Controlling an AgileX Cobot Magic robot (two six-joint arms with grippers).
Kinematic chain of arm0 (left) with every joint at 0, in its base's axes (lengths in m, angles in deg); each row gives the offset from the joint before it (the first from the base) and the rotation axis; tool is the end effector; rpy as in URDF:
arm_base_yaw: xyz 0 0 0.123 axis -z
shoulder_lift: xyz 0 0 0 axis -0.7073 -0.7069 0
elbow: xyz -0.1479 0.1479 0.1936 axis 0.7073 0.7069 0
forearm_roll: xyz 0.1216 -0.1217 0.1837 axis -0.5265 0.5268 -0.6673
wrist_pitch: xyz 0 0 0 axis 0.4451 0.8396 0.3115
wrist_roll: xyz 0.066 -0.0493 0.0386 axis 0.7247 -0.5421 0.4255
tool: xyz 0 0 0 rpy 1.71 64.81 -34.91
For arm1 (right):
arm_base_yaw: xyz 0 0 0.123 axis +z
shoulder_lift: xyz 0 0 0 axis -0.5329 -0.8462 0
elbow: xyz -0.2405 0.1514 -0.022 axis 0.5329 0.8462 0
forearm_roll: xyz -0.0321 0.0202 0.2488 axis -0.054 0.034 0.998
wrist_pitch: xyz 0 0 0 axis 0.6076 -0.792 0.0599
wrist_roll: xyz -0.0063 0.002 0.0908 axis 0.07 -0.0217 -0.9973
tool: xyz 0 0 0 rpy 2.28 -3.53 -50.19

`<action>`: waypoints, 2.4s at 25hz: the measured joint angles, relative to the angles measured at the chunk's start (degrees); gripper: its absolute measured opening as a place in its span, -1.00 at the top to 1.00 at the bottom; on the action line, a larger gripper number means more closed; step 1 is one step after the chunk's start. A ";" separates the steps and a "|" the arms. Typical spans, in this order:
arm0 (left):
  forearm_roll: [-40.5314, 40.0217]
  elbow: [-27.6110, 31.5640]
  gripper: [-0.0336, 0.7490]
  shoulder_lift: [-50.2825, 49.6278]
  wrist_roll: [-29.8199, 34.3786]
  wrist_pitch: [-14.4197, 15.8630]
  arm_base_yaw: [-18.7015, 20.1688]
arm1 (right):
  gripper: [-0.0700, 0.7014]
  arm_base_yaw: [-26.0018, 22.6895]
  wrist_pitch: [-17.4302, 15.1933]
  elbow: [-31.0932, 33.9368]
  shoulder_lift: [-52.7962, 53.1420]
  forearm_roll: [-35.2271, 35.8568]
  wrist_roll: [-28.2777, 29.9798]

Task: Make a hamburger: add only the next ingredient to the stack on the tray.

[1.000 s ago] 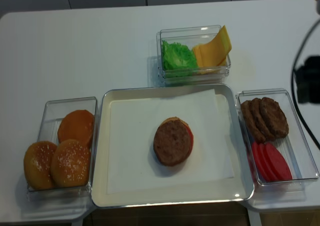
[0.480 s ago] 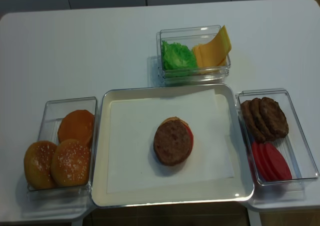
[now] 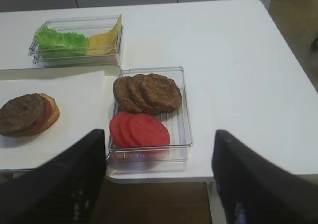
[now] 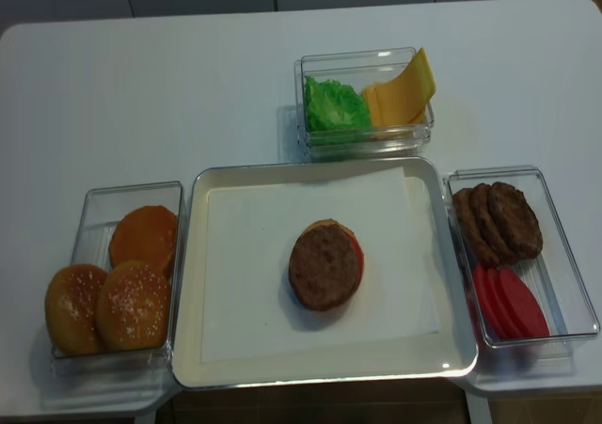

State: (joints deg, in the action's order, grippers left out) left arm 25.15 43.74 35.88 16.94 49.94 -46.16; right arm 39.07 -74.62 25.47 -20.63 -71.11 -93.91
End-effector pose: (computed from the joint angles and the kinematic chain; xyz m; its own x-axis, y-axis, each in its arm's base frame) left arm -0.0120 -0.0009 0.2648 -0.5572 -0.0557 -0.8285 -0.0391 0.9984 -0.0408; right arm -0.0384 -0.0068 0.3626 -0.4414 0.0491 -0.8959 -0.0545 0.9952 0.0814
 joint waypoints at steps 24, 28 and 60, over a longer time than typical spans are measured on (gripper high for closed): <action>0.00 0.00 0.17 0.00 0.00 0.00 0.00 | -0.48 0.00 1.40 21.11 9.57 1.38 2.87; 0.00 0.00 0.17 0.00 0.00 0.00 0.00 | -0.48 0.00 5.67 22.50 9.57 1.38 5.32; 0.00 0.00 0.17 0.00 0.00 0.00 0.00 | -0.48 0.00 7.71 23.72 9.57 1.68 7.16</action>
State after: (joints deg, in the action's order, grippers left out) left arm 25.15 43.74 35.88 16.94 49.94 -46.16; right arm 39.07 -66.91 49.19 -11.06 -69.43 -86.75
